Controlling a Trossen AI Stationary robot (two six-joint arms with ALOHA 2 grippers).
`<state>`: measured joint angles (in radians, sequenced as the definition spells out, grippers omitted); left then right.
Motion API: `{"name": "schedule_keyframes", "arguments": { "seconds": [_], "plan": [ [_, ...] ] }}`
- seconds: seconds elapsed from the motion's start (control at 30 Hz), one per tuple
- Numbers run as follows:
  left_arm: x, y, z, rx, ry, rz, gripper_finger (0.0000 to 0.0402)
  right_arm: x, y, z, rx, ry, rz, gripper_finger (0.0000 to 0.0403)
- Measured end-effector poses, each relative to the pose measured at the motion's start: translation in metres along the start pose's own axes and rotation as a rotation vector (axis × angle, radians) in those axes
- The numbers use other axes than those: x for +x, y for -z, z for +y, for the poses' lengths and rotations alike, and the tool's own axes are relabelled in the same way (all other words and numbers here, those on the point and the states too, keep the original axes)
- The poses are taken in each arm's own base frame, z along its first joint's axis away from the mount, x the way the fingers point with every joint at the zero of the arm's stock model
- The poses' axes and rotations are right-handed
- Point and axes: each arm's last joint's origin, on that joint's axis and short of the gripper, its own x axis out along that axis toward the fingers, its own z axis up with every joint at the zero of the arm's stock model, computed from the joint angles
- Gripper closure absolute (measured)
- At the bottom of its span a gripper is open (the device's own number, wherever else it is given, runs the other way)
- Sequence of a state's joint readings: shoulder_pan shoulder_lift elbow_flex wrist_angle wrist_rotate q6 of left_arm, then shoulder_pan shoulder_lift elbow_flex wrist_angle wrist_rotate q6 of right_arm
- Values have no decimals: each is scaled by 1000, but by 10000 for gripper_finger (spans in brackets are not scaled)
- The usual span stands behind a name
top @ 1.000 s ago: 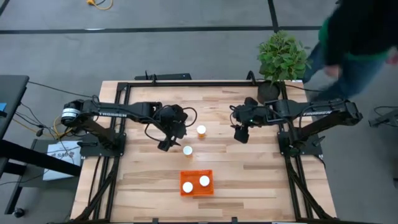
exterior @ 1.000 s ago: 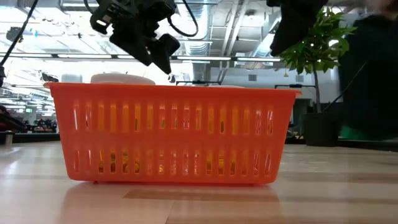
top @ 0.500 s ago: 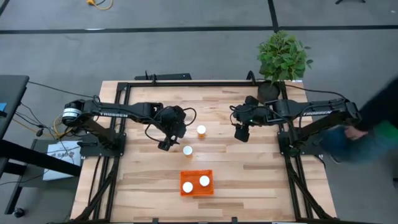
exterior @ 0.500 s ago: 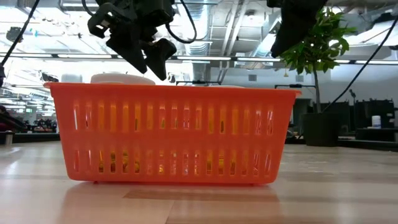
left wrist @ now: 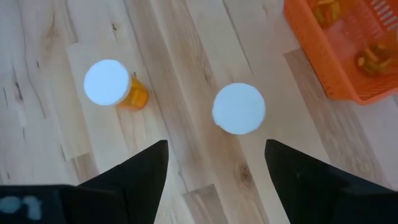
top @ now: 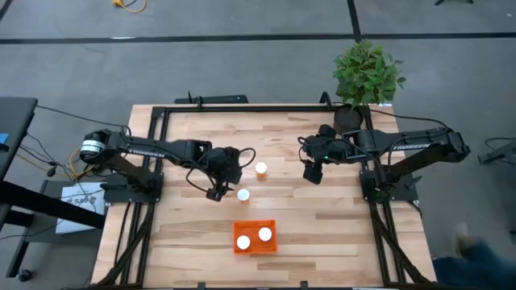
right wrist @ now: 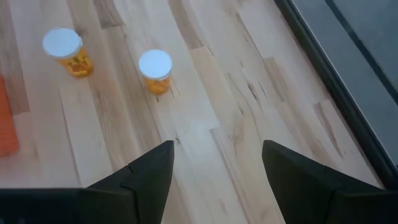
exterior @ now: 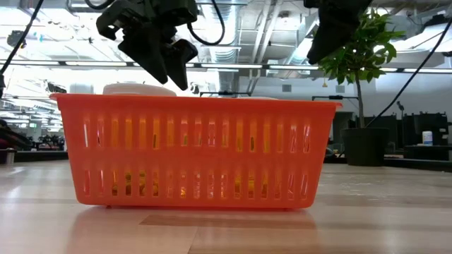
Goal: Pick and place pill bottles into a basket
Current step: Put the orange pill bottle into the orange bin
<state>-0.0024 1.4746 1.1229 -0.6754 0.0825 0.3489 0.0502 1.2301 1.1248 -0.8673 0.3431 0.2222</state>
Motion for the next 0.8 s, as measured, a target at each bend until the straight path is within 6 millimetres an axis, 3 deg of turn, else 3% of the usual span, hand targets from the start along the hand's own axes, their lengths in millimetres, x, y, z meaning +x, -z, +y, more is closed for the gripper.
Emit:
{"name": "schedule_keyframes", "arguments": {
  "seconds": [0.3, 0.57, 0.8],
  "plan": [
    [7, -3, -8, 25, 19, 23, 143, 0, 4, -1, -1, 21, 37, 163],
    [21, -19, -1, 55, 58, 89, 142, 0, 7, -2, -3, 41, 62, 163],
    [31, -20, 1, 67, 88, 102, 131, -1, 7, -3, -5, 42, 69, 163]
  ]
}}
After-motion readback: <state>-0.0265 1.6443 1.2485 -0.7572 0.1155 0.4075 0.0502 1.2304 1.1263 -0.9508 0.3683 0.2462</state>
